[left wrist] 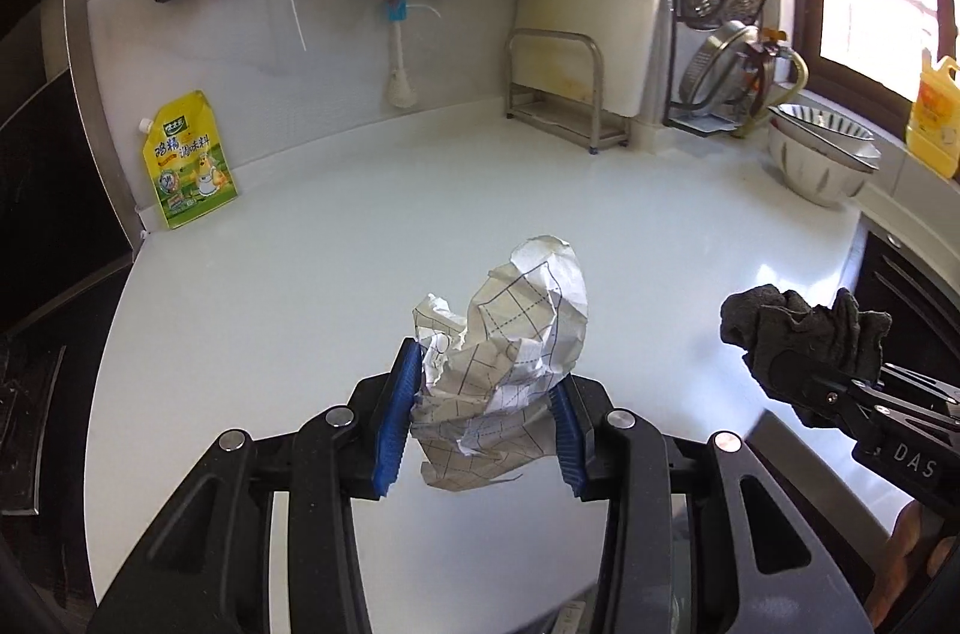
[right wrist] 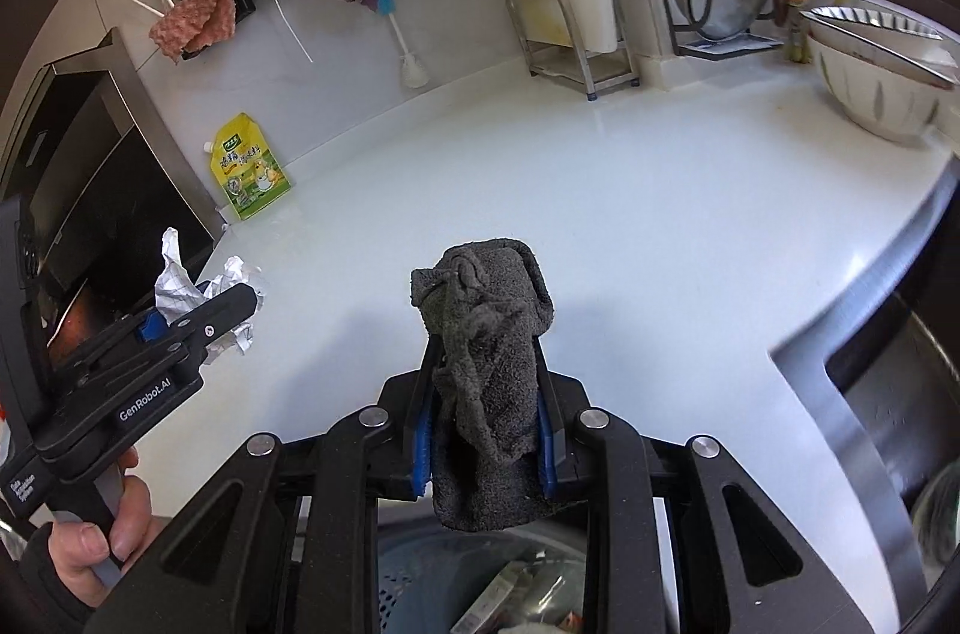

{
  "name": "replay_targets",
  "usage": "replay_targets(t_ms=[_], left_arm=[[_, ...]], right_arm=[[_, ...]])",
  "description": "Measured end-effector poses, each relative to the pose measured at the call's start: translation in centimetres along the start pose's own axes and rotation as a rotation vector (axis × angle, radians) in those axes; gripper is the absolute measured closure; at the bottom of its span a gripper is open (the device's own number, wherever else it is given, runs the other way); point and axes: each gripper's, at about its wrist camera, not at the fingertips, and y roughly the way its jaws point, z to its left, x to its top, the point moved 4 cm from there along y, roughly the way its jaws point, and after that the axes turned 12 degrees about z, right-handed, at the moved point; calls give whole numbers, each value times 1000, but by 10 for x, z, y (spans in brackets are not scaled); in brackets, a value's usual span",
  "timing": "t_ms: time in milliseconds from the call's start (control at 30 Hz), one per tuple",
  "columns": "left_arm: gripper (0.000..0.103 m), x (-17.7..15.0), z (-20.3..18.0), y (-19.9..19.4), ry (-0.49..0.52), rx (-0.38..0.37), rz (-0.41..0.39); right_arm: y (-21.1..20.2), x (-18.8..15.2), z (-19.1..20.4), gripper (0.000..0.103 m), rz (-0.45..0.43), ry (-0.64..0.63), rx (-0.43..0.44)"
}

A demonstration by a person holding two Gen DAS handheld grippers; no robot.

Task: Collect trash
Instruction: 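Carry the checkered paper over the bin with the left gripper while the right carries the cloth, then open the left gripper to drop the paper while the right drops the gray cloth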

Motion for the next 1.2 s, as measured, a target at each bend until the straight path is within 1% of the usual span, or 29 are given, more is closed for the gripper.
replay_targets(t_ms=[133,300,467,567,700,833,1067,1200], left_arm=[[63,-33,-27,-29,39,-45,-7],[63,-73,-51,-53,70,-76,-4],[63,-107,-67,-68,89,-86,3],[63,-121,-71,-72,91,-93,16],[63,-138,-72,-71,78,-108,46],[62,-150,-74,-67,68,-114,77],[61,-161,-77,-57,58,-112,123],[60,-163,-75,-52,55,-101,143]], right_arm=[[-35,-41,6,78,-35,27,-26],[-63,-89,10,78,-44,33,-76],[-82,-131,6,78,-57,36,-132],[-86,-151,2,78,-48,43,-144],[-84,-170,0,78,-29,43,-149],[-79,-180,8,78,-15,13,-182],[-68,-187,14,78,14,-19,-203],[-61,-188,13,78,32,-15,-192]])
